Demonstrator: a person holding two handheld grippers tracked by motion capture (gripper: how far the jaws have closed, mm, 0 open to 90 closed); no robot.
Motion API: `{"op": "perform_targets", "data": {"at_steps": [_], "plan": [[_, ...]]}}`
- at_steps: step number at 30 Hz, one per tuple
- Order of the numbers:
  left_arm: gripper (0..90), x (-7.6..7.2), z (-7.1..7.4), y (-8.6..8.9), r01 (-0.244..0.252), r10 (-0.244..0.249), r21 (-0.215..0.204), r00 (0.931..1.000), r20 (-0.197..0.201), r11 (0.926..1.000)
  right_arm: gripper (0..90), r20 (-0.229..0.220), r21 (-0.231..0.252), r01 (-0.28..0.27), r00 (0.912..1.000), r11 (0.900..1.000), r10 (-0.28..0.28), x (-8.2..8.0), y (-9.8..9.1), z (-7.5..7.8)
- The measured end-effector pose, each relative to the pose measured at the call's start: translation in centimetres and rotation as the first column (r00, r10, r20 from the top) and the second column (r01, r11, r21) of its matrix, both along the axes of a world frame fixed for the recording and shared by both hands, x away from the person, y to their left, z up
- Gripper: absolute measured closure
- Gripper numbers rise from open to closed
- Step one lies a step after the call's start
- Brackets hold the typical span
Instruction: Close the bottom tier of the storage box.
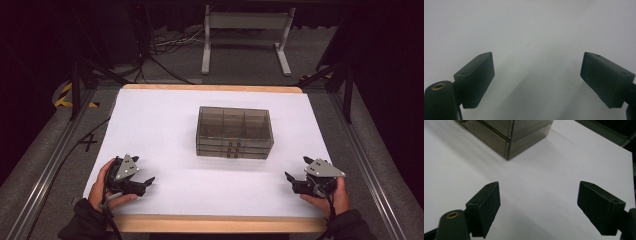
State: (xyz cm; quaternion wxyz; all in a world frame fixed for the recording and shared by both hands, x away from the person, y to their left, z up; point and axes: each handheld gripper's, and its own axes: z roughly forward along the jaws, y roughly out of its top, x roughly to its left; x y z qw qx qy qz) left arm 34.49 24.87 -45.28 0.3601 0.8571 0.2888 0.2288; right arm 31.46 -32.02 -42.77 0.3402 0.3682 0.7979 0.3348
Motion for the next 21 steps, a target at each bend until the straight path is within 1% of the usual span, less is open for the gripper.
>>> {"op": "perform_targets", "data": {"at_steps": [3, 5, 8, 9, 10, 11, 13, 15, 16, 17, 18, 19, 21], "plan": [[12.6, 0.1, -0.3, 0.7, -0.011, 0.011, -0.014, 0.9998, -0.015, 0.9998, 18.2, 0.000, 0.001, 0.020, 0.9998, 0.9998, -0.020, -0.1, -0.5, -0.2], [12.5, 0.1, -0.5, 1.3, -0.028, 0.028, -0.032, 0.9996, -0.009, 0.9991, 17.8, 0.005, 0.008, 0.036, 0.9994, 0.9993, -0.036, -0.2, -0.9, -0.3], [12.5, 0.0, -0.6, 2.2, -0.041, 0.039, -0.074, 0.9991, -0.018, 0.9964, 17.0, 0.008, 0.013, 0.053, 0.9986, 0.9985, -0.053, -0.2, -1.4, -0.4], [12.5, 0.1, -0.6, 2.6, -0.044, 0.043, -0.104, 0.9989, -0.020, 0.9936, 16.8, 0.008, 0.019, 0.059, 0.9982, 0.9981, -0.059, -0.2, -1.5, -0.4], [12.6, 0.0, -0.5, 2.9, -0.048, 0.047, -0.130, 0.9988, -0.009, 0.9903, 16.6, 0.009, 0.028, 0.064, 0.9979, 0.9975, -0.065, -0.2, -1.7, -0.5], [13.4, -0.1, -0.5, 3.0, -0.048, 0.048, -0.144, 0.9988, -0.005, 0.9885, 16.4, 0.009, 0.033, 0.073, 0.9973, 0.9968, -0.073, -0.2, -1.9, -0.5], [13.1, -0.1, -0.5, 3.1, -0.053, 0.053, -0.138, 0.9986, -0.007, 0.9890, 16.1, 0.005, 0.056, 0.091, 0.9958, 0.9943, -0.091, -0.1, -2.4, -0.7], [13.0, -0.1, -0.5, 3.1, -0.047, 0.047, -0.145, 0.9989, -0.005, 0.9883, 16.0, 0.009, 0.079, 0.106, 0.9942, 0.9912, -0.107, -0.1, -2.9, -0.8], [13.0, -0.1, -0.5, 3.1, -0.047, 0.047, -0.145, 0.9989, -0.005, 0.9883, 16.0, 0.009, 0.079, 0.106, 0.9942, 0.9912, -0.107, -0.1, -2.9, -0.8], [13.1, -0.2, -0.5, 3.4, -0.052, 0.053, -0.171, 0.9986, 0.001, 0.9839, 15.8, 0.011, 0.117, 0.133, 0.9908, 0.9842, -0.135, -0.2, -3.7, -1.0], [13.1, -0.2, -0.5, 3.4, -0.052, 0.053, -0.171, 0.9986, 0.001, 0.9839, 15.8, 0.011, 0.117, 0.133, 0.9908, 0.9842, -0.135, -0.2, -3.7, -1.0], [13.1, -0.3, -0.5, 3.6, -0.053, 0.055, -0.186, 0.9985, 0.007, 0.9811, 15.8, 0.012, 0.129, 0.139, 0.9899, 0.9819, -0.141, -0.2, -4.0, -1.1], [12.2, -0.4, -0.5, 3.8, -0.060, 0.065, -0.218, 0.9978, 0.013, 0.9742, 15.8, -0.010, 0.183, 0.178, 0.9838, 0.9670, -0.179, 0.0, -4.8, -1.5]]}}
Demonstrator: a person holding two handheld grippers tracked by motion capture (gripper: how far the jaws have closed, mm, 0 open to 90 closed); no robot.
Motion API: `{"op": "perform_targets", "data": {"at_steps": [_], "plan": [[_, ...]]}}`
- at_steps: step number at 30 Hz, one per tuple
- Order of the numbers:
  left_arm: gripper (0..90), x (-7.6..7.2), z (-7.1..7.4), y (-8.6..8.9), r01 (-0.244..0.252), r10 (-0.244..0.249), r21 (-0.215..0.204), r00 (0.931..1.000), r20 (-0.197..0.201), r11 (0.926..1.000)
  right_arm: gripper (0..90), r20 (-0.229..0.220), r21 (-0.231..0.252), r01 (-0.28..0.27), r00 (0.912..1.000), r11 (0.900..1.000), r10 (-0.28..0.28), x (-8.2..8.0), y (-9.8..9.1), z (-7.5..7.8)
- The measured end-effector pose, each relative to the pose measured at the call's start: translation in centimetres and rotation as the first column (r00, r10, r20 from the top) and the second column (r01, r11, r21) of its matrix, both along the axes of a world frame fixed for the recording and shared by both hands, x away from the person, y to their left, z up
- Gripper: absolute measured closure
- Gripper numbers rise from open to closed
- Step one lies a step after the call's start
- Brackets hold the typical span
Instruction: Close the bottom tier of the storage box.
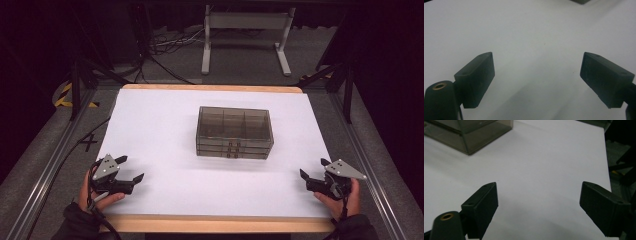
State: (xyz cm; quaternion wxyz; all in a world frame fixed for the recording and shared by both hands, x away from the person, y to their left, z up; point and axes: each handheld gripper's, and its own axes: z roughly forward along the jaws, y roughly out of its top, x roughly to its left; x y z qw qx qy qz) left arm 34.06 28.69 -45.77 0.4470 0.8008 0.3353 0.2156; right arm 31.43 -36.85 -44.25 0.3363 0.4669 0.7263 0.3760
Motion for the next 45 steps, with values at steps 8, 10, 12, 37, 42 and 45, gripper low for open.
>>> {"op": "perform_targets", "data": {"at_steps": [8, 10, 12, 37, 42, 45], "plan": [[11.2, -0.07, 0.02, 0.65, -0.006, 0.006, -0.052, 0.9999, 0.011, 0.9986, 14.3, 0.032, 0.032, 0.035, 0.9988, 0.9988, -0.037, -0.24, -0.43, 0.00], [10.7, -0.13, 0.01, 0.67, -0.013, 0.013, -0.059, 0.9998, 0.013, 0.9982, 14.1, 0.032, 0.039, 0.036, 0.9988, 0.9986, -0.037, -0.26, -0.47, -0.01], [10.4, -0.17, 0.00, 0.68, -0.008, 0.009, -0.062, 0.9998, 0.016, 0.9981, 14.1, 0.030, 0.042, 0.039, 0.9987, 0.9984, -0.040, -0.21, -0.50, -0.01], [11.6, -0.33, -0.05, 0.30, 0.013, -0.013, -0.022, 0.9999, 0.009, 0.9997, 14.6, 0.028, 0.051, 0.056, 0.9980, 0.9971, -0.058, 0.18, -0.49, -0.04], [10.6, -0.35, -0.04, 0.46, 0.024, -0.024, -0.036, 0.9997, 0.011, 0.9991, 14.6, 0.018, 0.049, 0.056, 0.9982, 0.9973, -0.056, 0.26, -0.45, -0.04], [10.5, -0.42, -0.05, 0.51, 0.022, -0.021, -0.045, 0.9997, 0.016, 0.9988, 14.6, 0.010, 0.048, 0.065, 0.9978, 0.9967, -0.065, 0.37, -0.46, -0.05]]}}
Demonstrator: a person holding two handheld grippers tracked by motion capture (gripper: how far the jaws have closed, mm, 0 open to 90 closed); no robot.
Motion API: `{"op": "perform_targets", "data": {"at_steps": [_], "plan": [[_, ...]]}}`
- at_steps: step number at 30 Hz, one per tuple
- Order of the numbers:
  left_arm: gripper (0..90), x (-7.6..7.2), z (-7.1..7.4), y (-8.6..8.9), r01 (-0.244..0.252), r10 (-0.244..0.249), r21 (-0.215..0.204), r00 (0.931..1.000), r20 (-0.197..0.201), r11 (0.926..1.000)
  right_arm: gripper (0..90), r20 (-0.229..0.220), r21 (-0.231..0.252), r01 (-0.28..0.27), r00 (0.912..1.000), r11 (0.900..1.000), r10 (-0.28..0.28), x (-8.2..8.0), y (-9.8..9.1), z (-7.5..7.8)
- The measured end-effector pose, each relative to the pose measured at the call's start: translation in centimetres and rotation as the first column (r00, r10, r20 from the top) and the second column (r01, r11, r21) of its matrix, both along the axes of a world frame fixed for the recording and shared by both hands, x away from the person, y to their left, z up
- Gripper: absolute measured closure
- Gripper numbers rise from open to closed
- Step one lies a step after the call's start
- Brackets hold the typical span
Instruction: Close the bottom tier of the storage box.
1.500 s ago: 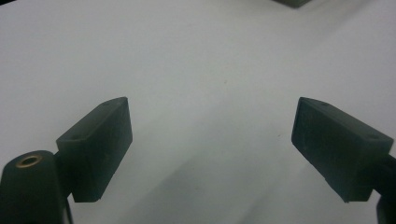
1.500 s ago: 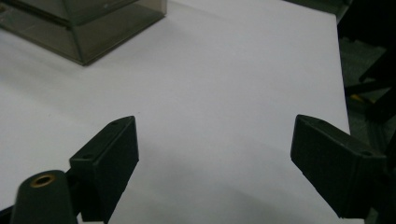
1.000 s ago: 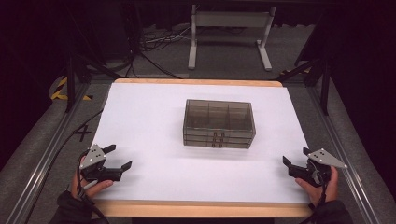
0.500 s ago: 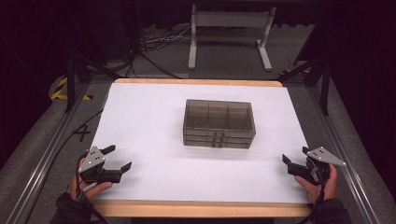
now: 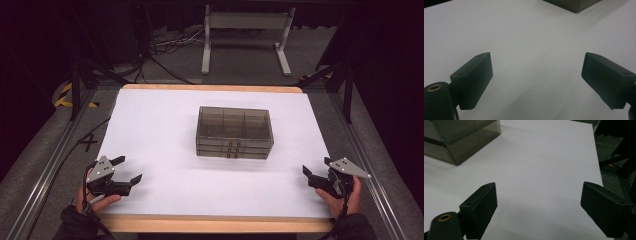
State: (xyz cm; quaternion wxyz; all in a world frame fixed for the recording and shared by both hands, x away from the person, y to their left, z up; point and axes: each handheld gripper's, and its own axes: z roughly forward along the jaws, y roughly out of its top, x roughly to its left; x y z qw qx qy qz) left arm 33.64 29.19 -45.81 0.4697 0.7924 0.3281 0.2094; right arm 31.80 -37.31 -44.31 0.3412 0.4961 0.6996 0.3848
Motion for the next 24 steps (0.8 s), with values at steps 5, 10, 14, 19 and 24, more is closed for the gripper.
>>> {"op": "perform_targets", "data": {"at_steps": [5, 10, 14, 19, 24], "plan": [[10.4, 0.01, 0.02, 0.00, 0.001, -0.001, 0.007, 1.0000, 0.002, 1.0000, 14.5, 0.002, 0.008, -0.002, 1.0000, 1.0000, 0.002, -0.03, -0.09, 0.01], [10.3, 0.10, 0.00, -0.06, 0.009, -0.009, 0.006, 0.9999, -0.009, 0.9999, 14.5, 0.004, 0.008, -0.004, 1.0000, 1.0000, 0.004, -0.06, -0.05, 0.02], [10.3, 0.09, 0.01, 0.02, 0.009, -0.009, 0.001, 0.9999, -0.008, 1.0000, 14.5, 0.001, 0.001, -0.013, 0.9999, 0.9999, 0.013, -0.01, -0.02, 0.00], [10.0, 0.15, 0.02, 0.00, 0.011, -0.011, 0.005, 0.9999, -0.011, 0.9999, 14.1, -0.004, 0.002, -0.019, 0.9998, 0.9998, 0.019, 0.02, 0.00, 0.01], [9.5, 0.28, 0.01, -0.03, 0.011, -0.011, 0.009, 0.9997, -0.020, 0.9999, 13.2, -0.002, 0.003, -0.027, 0.9996, 0.9996, 0.027, -0.02, -0.03, 0.01]]}}
